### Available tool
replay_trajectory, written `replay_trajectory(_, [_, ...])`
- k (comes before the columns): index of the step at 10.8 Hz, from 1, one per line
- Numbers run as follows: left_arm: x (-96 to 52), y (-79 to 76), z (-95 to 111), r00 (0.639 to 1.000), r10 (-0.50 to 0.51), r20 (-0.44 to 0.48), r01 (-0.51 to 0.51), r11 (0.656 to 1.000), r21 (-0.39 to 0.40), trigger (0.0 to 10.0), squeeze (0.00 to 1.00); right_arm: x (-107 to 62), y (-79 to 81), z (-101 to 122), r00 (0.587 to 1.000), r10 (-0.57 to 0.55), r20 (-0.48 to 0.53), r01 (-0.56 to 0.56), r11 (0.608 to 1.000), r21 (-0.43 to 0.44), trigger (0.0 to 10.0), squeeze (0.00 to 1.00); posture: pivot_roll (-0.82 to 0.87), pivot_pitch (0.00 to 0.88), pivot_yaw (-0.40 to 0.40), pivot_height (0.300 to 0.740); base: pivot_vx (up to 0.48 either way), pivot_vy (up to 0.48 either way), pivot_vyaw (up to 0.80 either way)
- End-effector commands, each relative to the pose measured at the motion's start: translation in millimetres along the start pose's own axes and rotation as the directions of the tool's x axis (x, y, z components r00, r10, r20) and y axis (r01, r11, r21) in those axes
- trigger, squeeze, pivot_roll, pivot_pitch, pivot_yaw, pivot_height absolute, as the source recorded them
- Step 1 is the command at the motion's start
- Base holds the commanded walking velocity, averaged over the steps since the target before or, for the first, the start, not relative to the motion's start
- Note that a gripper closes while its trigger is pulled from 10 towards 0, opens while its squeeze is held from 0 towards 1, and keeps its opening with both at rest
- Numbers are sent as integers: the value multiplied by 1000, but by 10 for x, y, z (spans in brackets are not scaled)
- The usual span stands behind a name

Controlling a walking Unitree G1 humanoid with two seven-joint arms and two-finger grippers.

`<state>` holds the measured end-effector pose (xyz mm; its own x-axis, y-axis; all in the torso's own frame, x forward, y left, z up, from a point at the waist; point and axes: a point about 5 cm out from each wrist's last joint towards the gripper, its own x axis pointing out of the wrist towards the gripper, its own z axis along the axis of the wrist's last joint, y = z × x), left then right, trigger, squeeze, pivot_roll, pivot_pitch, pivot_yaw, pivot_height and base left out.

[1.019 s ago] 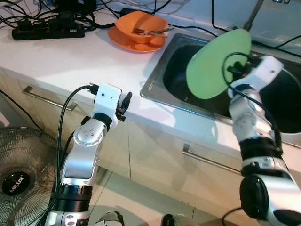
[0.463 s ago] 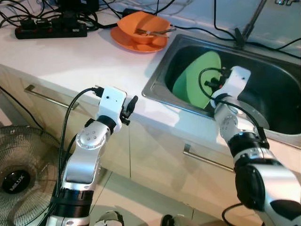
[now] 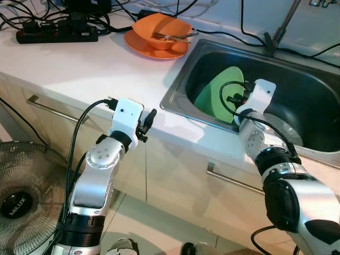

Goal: Kitchen organization

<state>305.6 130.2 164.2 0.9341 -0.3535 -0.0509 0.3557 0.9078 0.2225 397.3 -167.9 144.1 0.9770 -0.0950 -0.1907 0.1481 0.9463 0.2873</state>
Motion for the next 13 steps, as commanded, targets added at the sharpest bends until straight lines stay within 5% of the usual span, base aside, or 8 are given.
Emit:
replay_trajectory(1, [-8, -53, -92, 999, -24, -48, 23, 1000, -9, 10000, 0, 6, -20, 25, 1000, 3, 10, -3, 1000, -7, 10000, 0, 18, 93, -106, 740, 0, 0, 0])
replay_trajectory(3, [1, -46, -92, 998, -25, -49, 25, 1000, -6, 10000, 0, 6, 17, 5, 1000, 20, 1, -20, 1000, -8, 10000, 1000, 17, 97, -101, 740, 0, 0, 0])
replay_trajectory(6, [6, -37, -94, 998, -23, -52, 23, 1000, -3, 10000, 0, 9, 36, 13, 1000, 20, 5, -20, 1000, -17, 10000, 0, 20, 97, -100, 740, 0, 0, 0])
replay_trajectory(9, [11, -38, -94, 998, -24, -53, 24, 1000, -1, 10000, 0, 11, 28, 24, 1000, 17, 11, -17, 1000, -26, 10000, 0, 18, 96, -99, 740, 0, 0, 0])
replay_trajectory(10, [10, -36, -98, 998, -23, -54, 23, 1000, -1, 10000, 0, 12, 9, 45, 1000, 3, 24, -1, 998, -56, 10000, 1000, 18, 96, -99, 740, 0, 0, 0])
replay_trajectory(11, [13, -40, -100, 998, -22, -55, 22, 1000, -1, 10000, 0, 14, 4, 79, 999, 4, 44, 1, 993, -116, 10000, 1000, 17, 96, -101, 740, 0, 0, 0])
replay_trajectory(12, [12, -37, -107, 998, -20, -57, 20, 1000, -2, 10000, 0, 14, 25, 132, 996, 12, 84, 5, 980, -201, 10000, 0, 17, 96, -101, 740, 0, 0, 0])
replay_trajectory(13, [10, -39, -114, 998, -21, -58, 21, 1000, -2, 10000, 0, 13, 29, 149, 995, 9, 97, 13, 974, -225, 10000, 0, 17, 96, -101, 740, 0, 0, 0])
